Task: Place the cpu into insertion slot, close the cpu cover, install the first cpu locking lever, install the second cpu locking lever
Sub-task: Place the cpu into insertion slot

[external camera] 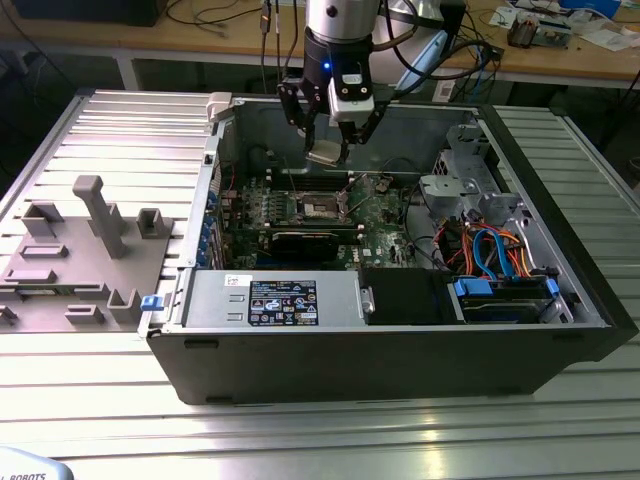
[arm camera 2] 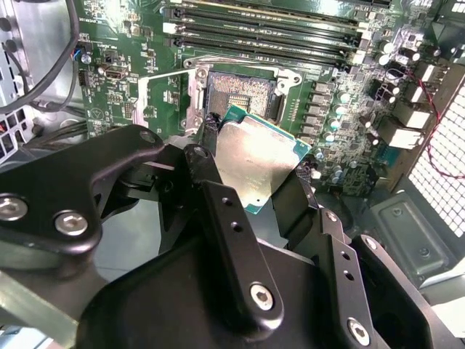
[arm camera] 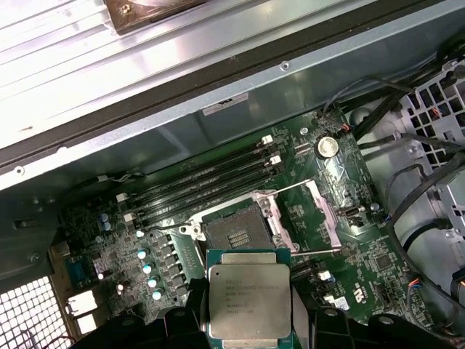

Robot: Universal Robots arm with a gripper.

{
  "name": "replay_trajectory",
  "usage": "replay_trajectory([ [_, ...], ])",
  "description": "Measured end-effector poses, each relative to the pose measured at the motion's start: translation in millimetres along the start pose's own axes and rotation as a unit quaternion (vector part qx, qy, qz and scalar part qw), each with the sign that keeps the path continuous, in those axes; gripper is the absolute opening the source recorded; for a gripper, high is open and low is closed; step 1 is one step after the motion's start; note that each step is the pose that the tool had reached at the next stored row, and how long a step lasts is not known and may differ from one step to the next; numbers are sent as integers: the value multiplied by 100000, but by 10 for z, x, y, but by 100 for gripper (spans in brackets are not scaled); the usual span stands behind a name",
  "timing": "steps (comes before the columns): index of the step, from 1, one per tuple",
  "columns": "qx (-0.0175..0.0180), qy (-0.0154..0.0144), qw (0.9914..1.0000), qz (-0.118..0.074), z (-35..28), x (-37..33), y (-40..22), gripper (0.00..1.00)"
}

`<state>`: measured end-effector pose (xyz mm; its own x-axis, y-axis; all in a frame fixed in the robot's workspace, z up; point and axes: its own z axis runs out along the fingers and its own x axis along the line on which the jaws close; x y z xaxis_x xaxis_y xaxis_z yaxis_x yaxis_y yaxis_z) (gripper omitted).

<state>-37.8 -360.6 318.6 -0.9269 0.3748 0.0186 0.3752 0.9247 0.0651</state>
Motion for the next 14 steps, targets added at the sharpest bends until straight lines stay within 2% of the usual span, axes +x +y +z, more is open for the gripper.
replay_trajectory([
  [14,-33,-129,99980,1975,0,0,0,55],
])
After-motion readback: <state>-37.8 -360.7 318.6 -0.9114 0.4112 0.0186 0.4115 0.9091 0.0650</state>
